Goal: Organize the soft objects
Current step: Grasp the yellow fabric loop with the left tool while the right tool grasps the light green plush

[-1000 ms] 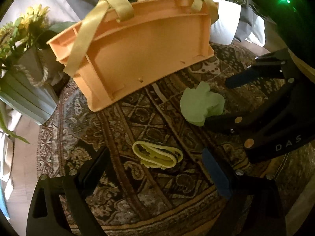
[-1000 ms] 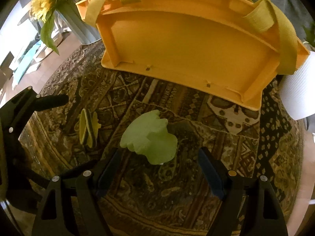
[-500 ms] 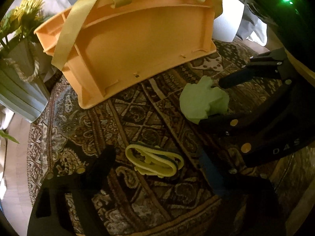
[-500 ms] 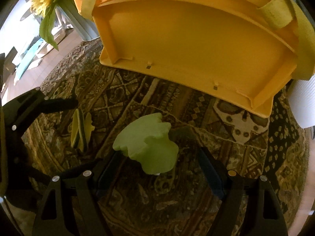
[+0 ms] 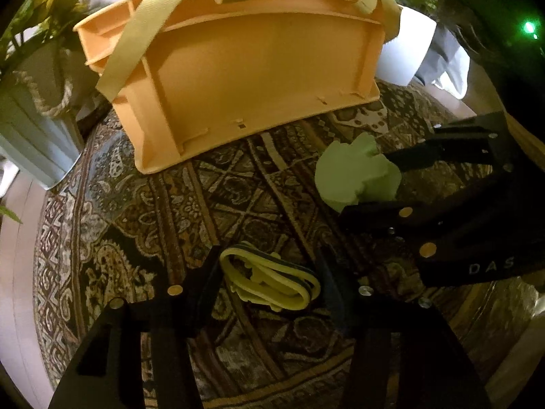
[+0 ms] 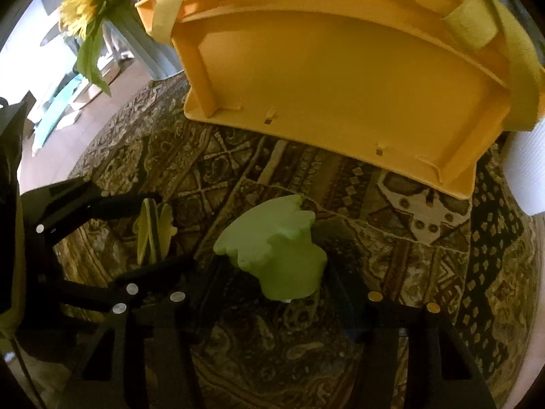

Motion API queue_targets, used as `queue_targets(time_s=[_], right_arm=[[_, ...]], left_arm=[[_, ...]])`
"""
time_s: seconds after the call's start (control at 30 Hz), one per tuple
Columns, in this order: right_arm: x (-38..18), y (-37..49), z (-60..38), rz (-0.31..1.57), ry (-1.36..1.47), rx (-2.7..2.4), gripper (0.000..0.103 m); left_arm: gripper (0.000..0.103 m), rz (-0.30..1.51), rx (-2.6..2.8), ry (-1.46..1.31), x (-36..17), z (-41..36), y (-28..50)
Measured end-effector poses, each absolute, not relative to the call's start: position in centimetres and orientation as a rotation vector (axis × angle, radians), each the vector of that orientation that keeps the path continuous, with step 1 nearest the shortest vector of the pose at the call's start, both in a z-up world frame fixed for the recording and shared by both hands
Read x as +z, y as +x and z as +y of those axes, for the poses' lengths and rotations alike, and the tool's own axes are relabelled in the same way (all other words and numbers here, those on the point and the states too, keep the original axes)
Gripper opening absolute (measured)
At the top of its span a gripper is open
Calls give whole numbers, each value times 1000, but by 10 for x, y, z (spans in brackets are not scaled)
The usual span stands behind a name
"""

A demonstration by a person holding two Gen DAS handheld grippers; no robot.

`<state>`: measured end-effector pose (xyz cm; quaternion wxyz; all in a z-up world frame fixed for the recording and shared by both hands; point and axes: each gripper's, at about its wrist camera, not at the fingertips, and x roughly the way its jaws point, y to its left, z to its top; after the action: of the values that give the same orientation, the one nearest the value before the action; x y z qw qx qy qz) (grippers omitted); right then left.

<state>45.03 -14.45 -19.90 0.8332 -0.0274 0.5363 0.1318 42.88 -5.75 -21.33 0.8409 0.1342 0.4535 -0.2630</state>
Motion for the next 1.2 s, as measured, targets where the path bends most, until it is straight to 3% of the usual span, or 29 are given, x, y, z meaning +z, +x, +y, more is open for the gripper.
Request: queue_targets(time_s=[0.57,1.2], right_arm=[[-152,433,-170,1006,14,193,58],[-69,414,-169,747,46,122,58]], left_arm=[[54,856,-435,217,-167,-48,422],[54,627,-360,169,-77,-35,415]])
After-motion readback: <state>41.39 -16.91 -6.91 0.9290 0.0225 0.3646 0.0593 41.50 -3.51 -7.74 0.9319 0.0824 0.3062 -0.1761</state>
